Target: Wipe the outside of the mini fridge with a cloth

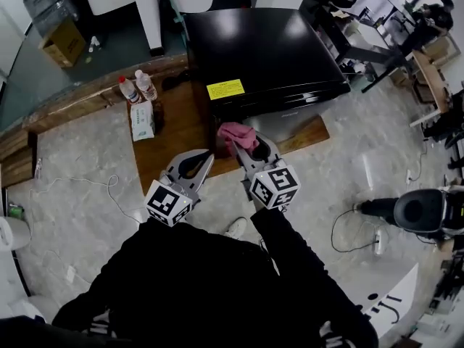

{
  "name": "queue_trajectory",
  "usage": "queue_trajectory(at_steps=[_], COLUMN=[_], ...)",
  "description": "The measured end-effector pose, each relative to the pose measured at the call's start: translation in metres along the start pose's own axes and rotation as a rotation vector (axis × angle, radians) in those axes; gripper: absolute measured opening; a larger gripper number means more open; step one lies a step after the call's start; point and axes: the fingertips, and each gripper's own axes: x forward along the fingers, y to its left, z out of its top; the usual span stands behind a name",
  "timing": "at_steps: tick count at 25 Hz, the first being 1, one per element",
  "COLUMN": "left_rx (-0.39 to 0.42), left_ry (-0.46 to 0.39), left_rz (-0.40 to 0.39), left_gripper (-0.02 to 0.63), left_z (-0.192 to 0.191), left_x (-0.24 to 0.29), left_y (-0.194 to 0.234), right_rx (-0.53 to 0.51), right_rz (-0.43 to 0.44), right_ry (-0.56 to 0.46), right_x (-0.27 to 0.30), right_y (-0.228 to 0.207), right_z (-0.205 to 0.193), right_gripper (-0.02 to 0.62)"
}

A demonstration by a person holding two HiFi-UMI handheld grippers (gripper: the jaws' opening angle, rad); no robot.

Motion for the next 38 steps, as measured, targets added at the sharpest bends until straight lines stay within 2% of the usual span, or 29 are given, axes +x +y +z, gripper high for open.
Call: queue_trajectory(at_steps=[5, 16, 22, 30, 38], left_rx=[0.024, 0.059, 0.041, 0.021, 0.016], left_ry=[-0.012, -0.018, -0.017, -0.025, -0.015], left_rz=[0.108, 0.245, 0.213, 0.131, 0.074], left_gripper=[0.006, 0.006, 0.006, 0.006, 0.006], left_z=[0.012, 0.011, 0.008, 0.007, -0.001], left_x=[0.005, 0.038, 0.076, 0.137, 0.185], left_y=[-0.015, -0.041, -0.05, -0.069, -0.09], right_rx=[0.026, -0.042, -0.092, -0.142, -0.121], right_rz=[0.004, -0.092, -0.168, -0.32, -0.451], right_ry=[0.004, 0.008, -0.005, -0.01, -0.009], right_x=[0.003, -0.011, -0.028, -0.063, -0.093], right_y=[-0.013, -0.044, -0.085, -0.166, -0.246], right_z=[0.002, 0.004, 0.009, 0.024, 0.032], right_gripper=[0.161, 0.161, 0.166, 0.167, 0.167])
